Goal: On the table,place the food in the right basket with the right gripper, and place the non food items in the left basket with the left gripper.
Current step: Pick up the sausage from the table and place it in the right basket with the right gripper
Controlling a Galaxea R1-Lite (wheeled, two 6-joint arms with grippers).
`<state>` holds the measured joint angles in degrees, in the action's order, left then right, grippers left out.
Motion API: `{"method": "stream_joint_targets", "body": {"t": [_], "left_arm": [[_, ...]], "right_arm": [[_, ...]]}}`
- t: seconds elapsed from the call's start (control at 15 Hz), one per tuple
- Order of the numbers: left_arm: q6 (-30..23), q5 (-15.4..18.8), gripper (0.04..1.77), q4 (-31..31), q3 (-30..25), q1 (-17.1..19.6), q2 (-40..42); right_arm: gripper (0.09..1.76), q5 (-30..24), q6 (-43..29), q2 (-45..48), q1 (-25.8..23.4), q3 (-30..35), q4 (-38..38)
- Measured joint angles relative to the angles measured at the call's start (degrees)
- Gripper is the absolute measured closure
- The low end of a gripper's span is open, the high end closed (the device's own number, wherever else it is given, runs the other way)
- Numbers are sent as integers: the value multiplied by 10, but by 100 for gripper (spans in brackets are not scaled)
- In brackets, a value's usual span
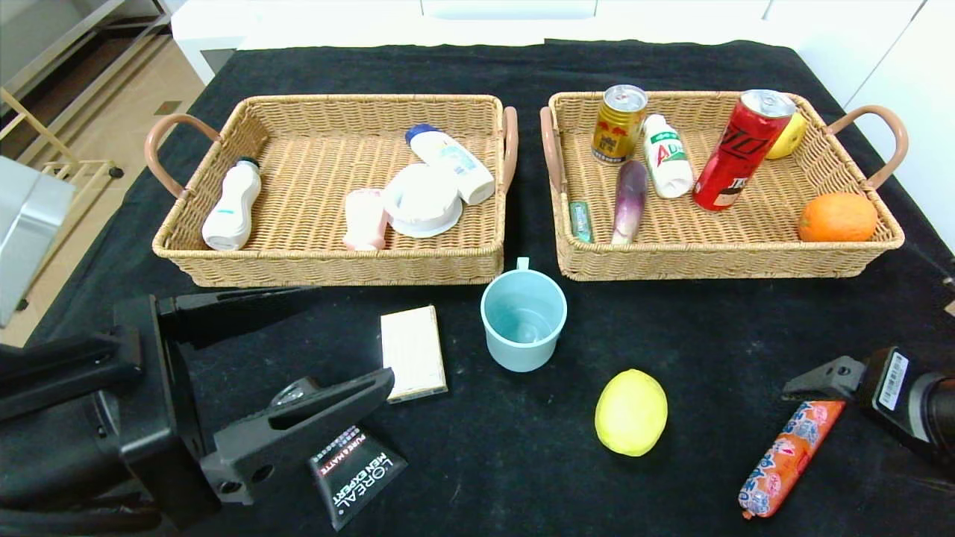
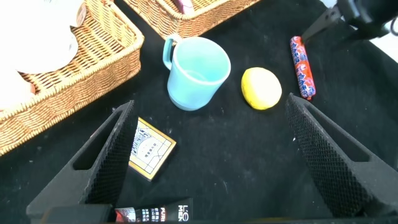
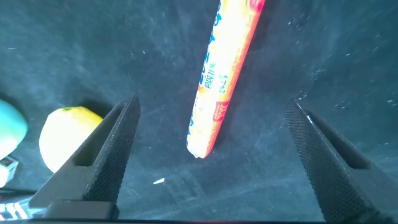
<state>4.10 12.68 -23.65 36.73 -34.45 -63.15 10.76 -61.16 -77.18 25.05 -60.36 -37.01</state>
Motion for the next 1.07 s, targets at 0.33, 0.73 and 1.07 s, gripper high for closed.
{"method": "stream_joint_targets", "body": {"t": [0.33,0.73,1.07], "left_arm": [[0,0,9,0,0,0,1],[0,0,9,0,-1,0,3],[1,0,9,0,-1,0,3]], "right_arm": [[15,-35,-2,-27,-8,28,21],[15,-36,-7,-62,-15,56,66],[50,-36,-7,-75,-16,57,67]]}}
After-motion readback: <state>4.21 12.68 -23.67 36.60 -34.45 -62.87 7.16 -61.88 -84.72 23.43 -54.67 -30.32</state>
